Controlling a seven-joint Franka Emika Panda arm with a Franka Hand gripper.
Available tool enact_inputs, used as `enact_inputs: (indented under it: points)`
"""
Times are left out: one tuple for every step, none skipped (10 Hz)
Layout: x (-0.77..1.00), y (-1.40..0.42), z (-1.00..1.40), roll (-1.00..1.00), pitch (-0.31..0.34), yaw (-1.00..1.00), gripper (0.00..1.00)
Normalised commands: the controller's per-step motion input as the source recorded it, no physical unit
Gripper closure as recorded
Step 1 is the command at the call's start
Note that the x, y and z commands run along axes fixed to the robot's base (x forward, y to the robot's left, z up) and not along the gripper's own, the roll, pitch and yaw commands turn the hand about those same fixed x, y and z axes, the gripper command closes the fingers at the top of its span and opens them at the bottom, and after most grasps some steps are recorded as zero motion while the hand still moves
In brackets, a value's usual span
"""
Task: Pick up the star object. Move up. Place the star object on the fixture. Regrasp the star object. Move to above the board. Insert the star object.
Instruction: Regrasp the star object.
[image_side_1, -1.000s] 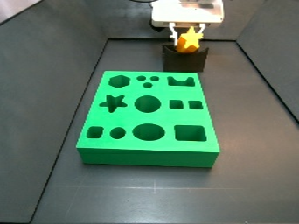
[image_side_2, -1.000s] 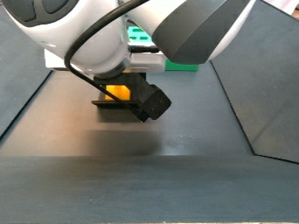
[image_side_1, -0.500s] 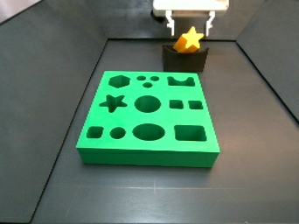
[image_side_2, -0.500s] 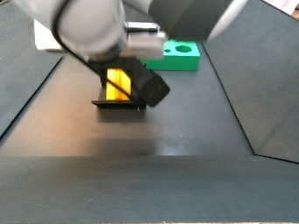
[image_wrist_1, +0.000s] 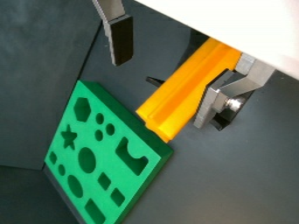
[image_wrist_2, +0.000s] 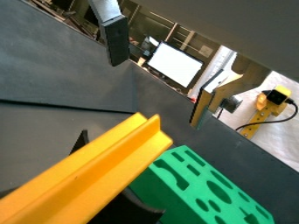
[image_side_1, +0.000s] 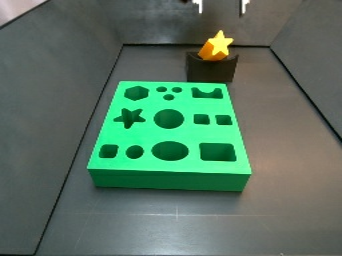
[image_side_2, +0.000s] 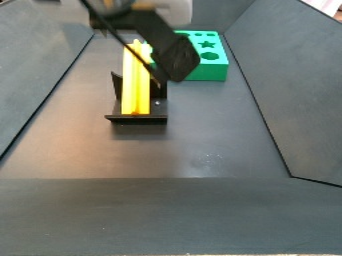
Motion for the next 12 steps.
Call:
enact_inputs:
  points:
    - [-0.02, -1.0, 0.8, 1.0, 0.052, 0.04, 0.0]
    - [-0.01, -1.0, 0.76, 1.0, 0.051, 0.04, 0.0]
    - [-0.05, -1.0, 0.73, 1.0, 0.042, 0.04, 0.0]
    - [-0.07, -1.0, 0.68, 1.0, 0.038, 0.04, 0.0]
    - [-0.07, -0.89, 0.47, 1.0, 0.032, 0.04, 0.0]
    - [-0.06, -0.76, 0.32, 1.0, 0.032, 0.04, 0.0]
    - [-0.02, -0.51, 0.12, 1.0, 0.032, 0.04, 0.0]
    - [0.0, -0.22, 0.02, 1.0, 0.031, 0.04, 0.0]
    - [0.0, -0.02, -0.01, 1.0, 0.03, 0.04, 0.0]
    - [0.0, 0.01, 0.0, 1.0, 0.03, 0.04, 0.0]
    - [0.0, -0.03, 0.01, 1.0, 0.027, 0.04, 0.0]
    - [0.0, -0.03, 0.01, 1.0, 0.026, 0.04, 0.0]
